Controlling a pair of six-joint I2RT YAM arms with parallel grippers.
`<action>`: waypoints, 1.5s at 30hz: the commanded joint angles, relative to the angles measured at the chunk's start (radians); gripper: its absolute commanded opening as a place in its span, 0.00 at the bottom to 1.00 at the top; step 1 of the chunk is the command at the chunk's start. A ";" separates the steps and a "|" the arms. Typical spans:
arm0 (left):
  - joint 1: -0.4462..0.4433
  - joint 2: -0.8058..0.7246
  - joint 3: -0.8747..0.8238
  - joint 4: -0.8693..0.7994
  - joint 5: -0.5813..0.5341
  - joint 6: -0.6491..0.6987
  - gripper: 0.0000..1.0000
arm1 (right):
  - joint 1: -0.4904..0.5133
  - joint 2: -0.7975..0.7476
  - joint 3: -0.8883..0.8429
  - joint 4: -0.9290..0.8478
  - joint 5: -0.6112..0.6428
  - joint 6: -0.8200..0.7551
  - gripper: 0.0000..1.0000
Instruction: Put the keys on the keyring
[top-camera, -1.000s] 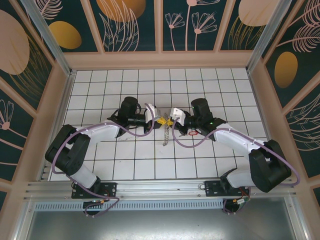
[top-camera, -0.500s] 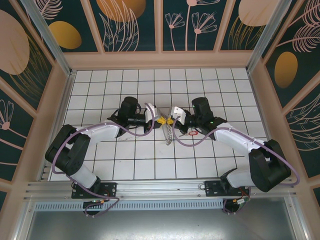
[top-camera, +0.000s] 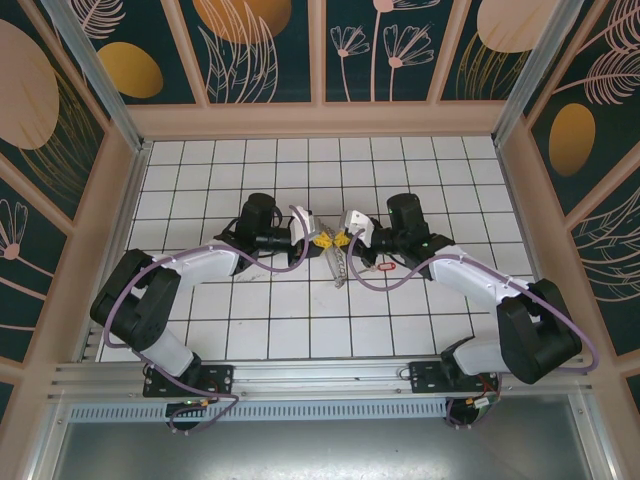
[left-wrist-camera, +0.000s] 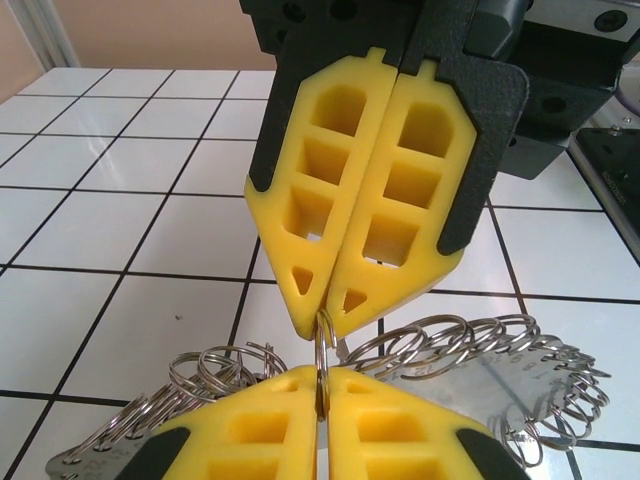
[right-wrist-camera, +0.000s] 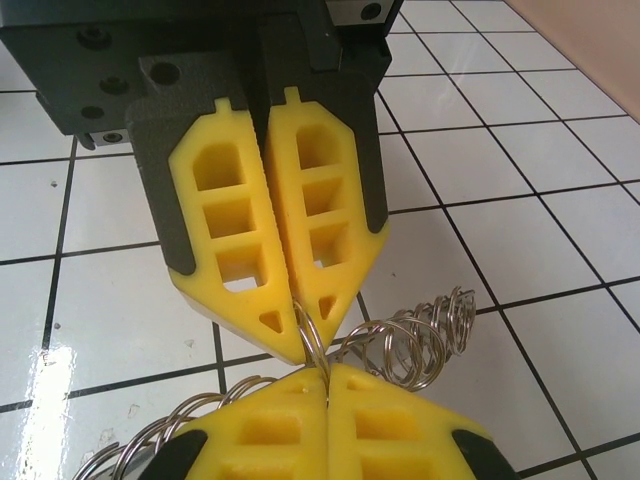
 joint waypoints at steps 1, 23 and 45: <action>-0.007 -0.006 0.008 -0.036 0.021 0.013 0.03 | -0.015 -0.014 0.003 0.106 -0.042 0.023 0.00; -0.004 -0.064 -0.026 0.075 -0.123 -0.114 0.00 | -0.235 -0.046 0.077 -0.297 0.340 0.784 0.12; -0.004 -0.110 -0.031 0.011 -0.137 -0.110 0.00 | -0.164 0.312 0.211 -0.558 0.346 0.722 0.25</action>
